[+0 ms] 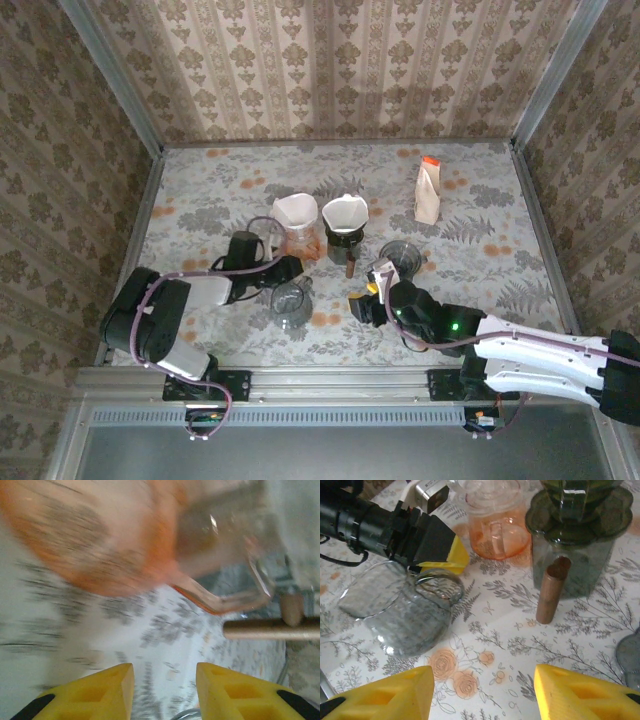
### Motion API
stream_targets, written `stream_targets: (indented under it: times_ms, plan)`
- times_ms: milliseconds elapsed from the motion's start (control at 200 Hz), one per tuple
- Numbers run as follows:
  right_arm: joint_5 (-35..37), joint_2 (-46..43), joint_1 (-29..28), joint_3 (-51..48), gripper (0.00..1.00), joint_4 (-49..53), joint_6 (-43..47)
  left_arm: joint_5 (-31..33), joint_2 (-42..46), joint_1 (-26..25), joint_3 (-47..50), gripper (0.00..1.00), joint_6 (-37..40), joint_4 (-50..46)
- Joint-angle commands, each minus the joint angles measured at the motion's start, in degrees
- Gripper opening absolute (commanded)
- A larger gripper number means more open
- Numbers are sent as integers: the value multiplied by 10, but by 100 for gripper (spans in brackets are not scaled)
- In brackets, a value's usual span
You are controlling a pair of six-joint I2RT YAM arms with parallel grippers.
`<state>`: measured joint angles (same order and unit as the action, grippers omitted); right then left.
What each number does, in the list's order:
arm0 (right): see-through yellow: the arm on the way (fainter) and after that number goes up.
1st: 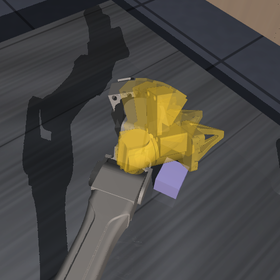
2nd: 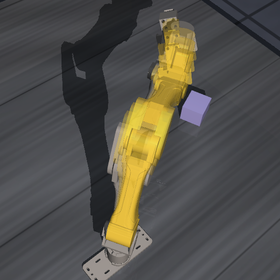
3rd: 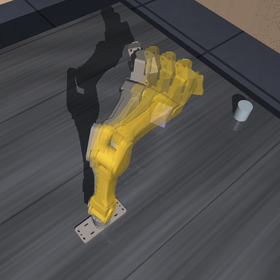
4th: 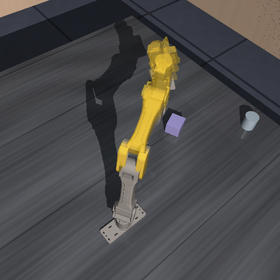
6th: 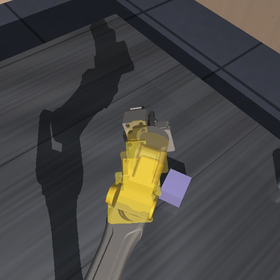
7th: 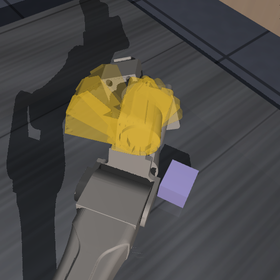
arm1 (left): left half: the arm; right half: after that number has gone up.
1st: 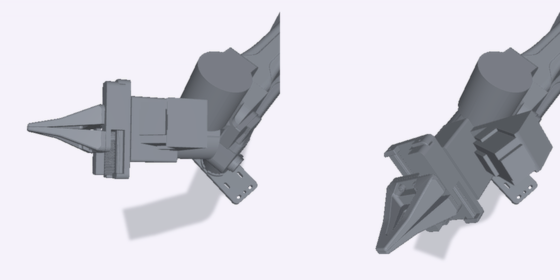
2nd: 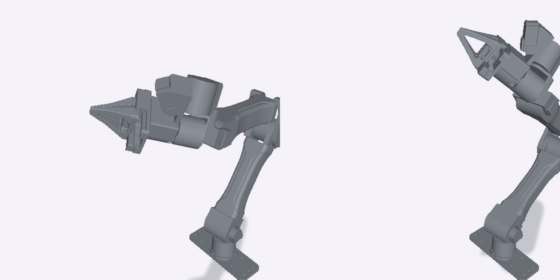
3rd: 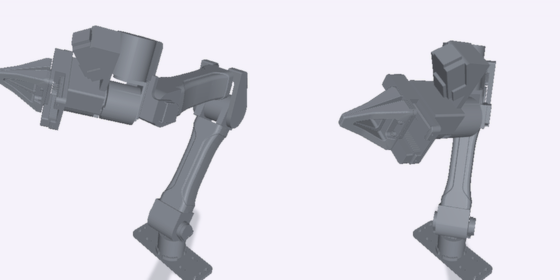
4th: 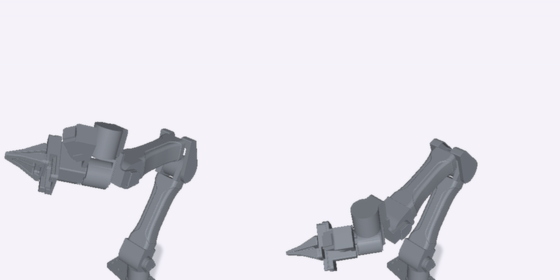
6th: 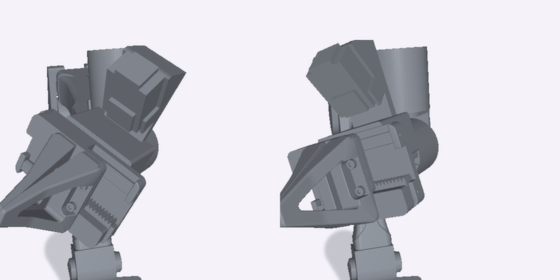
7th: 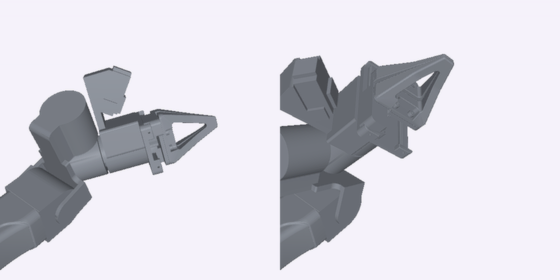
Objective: Place the coffee filter in the dripper
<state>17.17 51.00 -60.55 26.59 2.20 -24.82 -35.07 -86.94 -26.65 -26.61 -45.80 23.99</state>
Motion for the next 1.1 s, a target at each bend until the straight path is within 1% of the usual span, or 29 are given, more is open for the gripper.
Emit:
stream_targets:
  times_ms: [0,135,225,330,515,625,840,970,1045,1095]
  plan:
    - [35,-8,-3,4,56,42,-27,24,-16,-53,3,39,-43,59]
    - [73,-40,-3,5,57,91,-53,44,-25,-120,-14,39,-55,65]
    - [96,-72,-3,4,58,119,-73,46,-29,-149,-26,39,-63,71]
    - [119,-100,-3,2,59,144,-88,55,-15,-154,-21,40,-72,74]
    - [121,-103,-3,2,59,156,-107,91,40,-148,-5,41,-67,23]
    - [121,-99,-3,2,59,148,-110,121,99,-146,7,43,-52,-39]
    - [124,-80,-3,17,60,148,-104,148,218,-146,35,50,-43,-166]
    - [128,-74,-3,26,61,151,-102,188,319,-144,60,56,-42,-263]
    - [129,-74,-3,29,61,154,-102,225,394,-143,61,65,-40,-328]
    - [130,-74,-2,32,62,159,-102,247,446,-142,57,74,-35,-371]
